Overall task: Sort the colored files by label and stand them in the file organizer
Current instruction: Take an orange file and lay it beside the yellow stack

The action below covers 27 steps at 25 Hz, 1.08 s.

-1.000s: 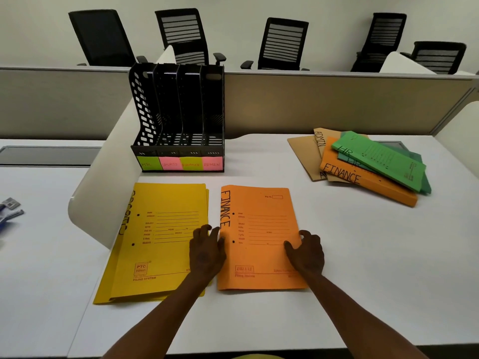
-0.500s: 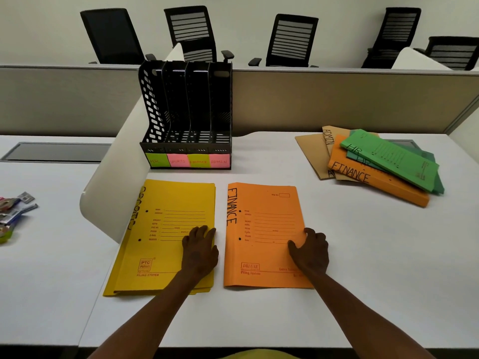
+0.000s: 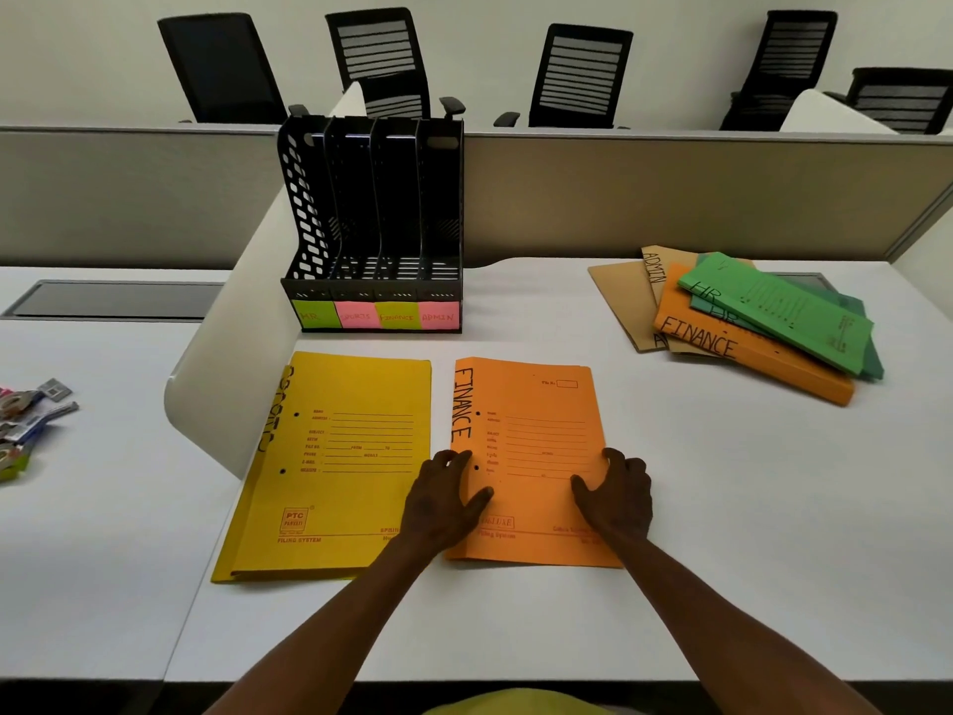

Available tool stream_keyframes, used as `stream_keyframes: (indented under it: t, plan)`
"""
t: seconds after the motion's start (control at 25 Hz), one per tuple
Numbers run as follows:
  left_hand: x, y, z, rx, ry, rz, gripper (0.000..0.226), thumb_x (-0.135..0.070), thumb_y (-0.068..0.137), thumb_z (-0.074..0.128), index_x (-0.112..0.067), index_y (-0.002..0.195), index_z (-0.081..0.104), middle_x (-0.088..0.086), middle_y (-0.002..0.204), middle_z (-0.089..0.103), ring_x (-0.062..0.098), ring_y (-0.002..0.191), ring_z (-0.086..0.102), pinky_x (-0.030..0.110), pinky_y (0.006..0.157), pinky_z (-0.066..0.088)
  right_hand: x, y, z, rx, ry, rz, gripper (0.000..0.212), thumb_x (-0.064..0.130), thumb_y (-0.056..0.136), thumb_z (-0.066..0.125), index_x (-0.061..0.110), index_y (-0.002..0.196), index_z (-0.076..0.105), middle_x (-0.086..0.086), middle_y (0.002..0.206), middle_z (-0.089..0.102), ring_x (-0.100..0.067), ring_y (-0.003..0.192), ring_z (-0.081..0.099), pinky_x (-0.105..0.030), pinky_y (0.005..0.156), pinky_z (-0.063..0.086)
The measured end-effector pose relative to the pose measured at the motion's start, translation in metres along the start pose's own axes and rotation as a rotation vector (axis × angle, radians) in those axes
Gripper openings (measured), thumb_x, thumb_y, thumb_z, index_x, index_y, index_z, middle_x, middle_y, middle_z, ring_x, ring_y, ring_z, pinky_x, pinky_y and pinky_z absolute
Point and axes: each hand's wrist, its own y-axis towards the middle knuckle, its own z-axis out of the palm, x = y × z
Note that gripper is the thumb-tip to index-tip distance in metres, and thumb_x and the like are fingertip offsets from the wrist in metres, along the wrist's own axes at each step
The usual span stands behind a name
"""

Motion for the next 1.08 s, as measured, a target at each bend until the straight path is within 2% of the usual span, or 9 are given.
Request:
stream_keyframes:
  t: [0.2,0.32,0.6,0.68,0.8,1.08]
  plan:
    - [0.006,-0.005,0.004,-0.004,0.048,-0.039,0.072,-0.053,0.086,0.062,-0.021,0.147,0.039,0.003,0.15,0.039,0.023,0.135,0.04,0.039,0.106,0.044,-0.012,-0.005,0.002,0.027,-0.024,-0.153,0.072,0.049,0.084,0.067,0.018,0.144,0.041,-0.011,0.138,0.045,-0.03,0.125,0.045,-0.045,0.1,0.046]
    - [0.007,-0.004,0.005,-0.018,0.051,-0.026,0.071,-0.052,0.086,0.062,-0.02,0.146,0.041,0.004,0.149,0.04,0.024,0.134,0.041,0.04,0.106,0.043,-0.013,-0.006,0.002,0.021,-0.038,-0.167,0.071,0.049,0.084,0.067,0.018,0.144,0.042,-0.012,0.139,0.045,-0.03,0.125,0.045,-0.044,0.099,0.045]
    - [-0.001,0.001,0.004,-0.127,0.097,0.106,0.067,-0.05,0.083,0.059,-0.017,0.14,0.051,0.008,0.142,0.048,0.029,0.135,0.038,0.043,0.105,0.042,-0.014,-0.001,-0.002,-0.032,-0.079,-0.195,0.072,0.056,0.085,0.058,0.019,0.145,0.041,-0.012,0.141,0.043,-0.03,0.128,0.043,-0.045,0.101,0.041]
    - [-0.01,0.007,0.007,-0.148,0.101,0.145,0.066,-0.05,0.082,0.058,-0.018,0.139,0.052,0.008,0.141,0.049,0.029,0.136,0.037,0.044,0.105,0.042,-0.018,0.003,-0.006,-0.025,-0.105,-0.244,0.079,0.06,0.083,0.053,0.02,0.149,0.035,-0.011,0.147,0.039,-0.029,0.133,0.04,-0.045,0.104,0.039]
    - [-0.029,0.015,0.014,-0.132,0.103,0.194,0.065,-0.05,0.083,0.059,-0.019,0.139,0.051,0.007,0.141,0.047,0.028,0.138,0.033,0.046,0.107,0.041,-0.025,0.008,-0.013,-0.026,-0.116,-0.316,0.083,0.057,0.086,0.058,0.022,0.154,0.027,-0.01,0.154,0.032,-0.029,0.14,0.032,-0.046,0.109,0.035]
    - [-0.093,0.043,0.037,-0.108,0.106,0.32,0.063,-0.046,0.084,0.061,-0.017,0.139,0.051,0.007,0.141,0.047,0.027,0.138,0.033,0.046,0.104,0.041,-0.055,0.033,-0.047,-0.061,-0.096,-0.272,0.084,0.056,0.087,0.059,0.024,0.155,0.022,-0.01,0.158,0.027,-0.028,0.144,0.027,-0.044,0.112,0.033]
